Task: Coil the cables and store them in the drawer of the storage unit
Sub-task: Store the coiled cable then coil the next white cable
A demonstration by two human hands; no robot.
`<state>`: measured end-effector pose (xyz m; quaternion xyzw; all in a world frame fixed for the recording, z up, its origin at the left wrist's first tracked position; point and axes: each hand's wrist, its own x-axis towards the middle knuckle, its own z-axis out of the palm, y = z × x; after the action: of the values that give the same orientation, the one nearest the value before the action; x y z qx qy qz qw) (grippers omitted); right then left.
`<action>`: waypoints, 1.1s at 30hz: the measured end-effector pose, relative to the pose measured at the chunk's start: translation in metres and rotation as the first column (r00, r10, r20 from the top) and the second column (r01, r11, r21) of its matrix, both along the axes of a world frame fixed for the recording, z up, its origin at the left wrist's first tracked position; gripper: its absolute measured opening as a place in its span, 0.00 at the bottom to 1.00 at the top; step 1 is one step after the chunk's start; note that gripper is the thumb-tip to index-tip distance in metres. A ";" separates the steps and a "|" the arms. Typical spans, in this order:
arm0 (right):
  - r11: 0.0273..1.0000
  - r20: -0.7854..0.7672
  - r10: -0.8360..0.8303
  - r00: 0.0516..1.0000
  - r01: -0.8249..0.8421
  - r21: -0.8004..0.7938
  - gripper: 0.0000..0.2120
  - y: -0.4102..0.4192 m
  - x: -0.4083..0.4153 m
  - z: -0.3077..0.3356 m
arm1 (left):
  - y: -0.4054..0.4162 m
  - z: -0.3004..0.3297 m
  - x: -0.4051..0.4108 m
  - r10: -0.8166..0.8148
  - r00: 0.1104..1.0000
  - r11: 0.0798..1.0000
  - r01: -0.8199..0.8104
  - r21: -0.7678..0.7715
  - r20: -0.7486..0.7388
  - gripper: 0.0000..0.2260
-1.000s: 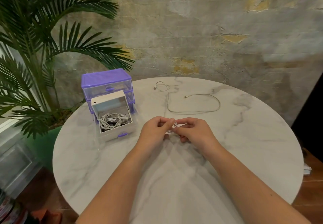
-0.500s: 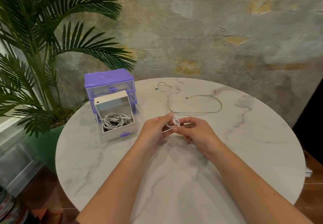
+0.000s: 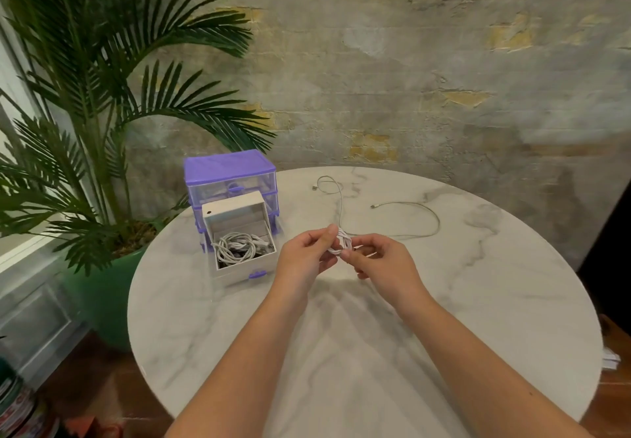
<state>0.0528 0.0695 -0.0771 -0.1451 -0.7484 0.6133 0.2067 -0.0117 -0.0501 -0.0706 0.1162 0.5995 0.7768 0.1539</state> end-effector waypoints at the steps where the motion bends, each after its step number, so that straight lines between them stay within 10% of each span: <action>1: 0.996 -0.029 -0.014 0.999 0.016 0.090 0.08 -0.002 -0.001 0.002 | -0.002 0.002 -0.001 0.020 1.000 1.000 -0.021 -0.014 -0.012 0.11; 6: 0.946 -0.128 0.021 0.992 0.022 0.323 0.07 -0.025 -0.010 0.006 | -0.031 0.011 -0.010 0.072 0.997 0.997 -0.072 -0.036 0.001 0.11; 15: 0.970 -0.018 0.213 0.977 -0.214 -0.114 0.09 -0.064 -0.042 0.030 | -0.090 0.020 -0.040 0.189 0.931 0.933 -0.269 -0.238 -0.312 0.09; 24: 1.000 0.033 0.029 0.999 -0.029 -0.001 0.08 -0.086 -0.089 0.020 | -0.138 -0.007 -0.058 -0.020 0.677 0.379 -0.676 -0.632 -0.736 0.16; 33: 0.938 0.144 -0.136 0.980 0.080 0.338 0.08 -0.106 -0.113 0.018 | -0.140 -0.018 -0.057 0.013 0.730 0.447 -0.615 -0.649 -0.683 0.20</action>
<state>-0.0604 -0.0370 -0.0592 -0.1996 -0.8461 0.4526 0.1988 -0.0689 -0.1900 -0.0888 0.1387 0.9239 0.3182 -0.1608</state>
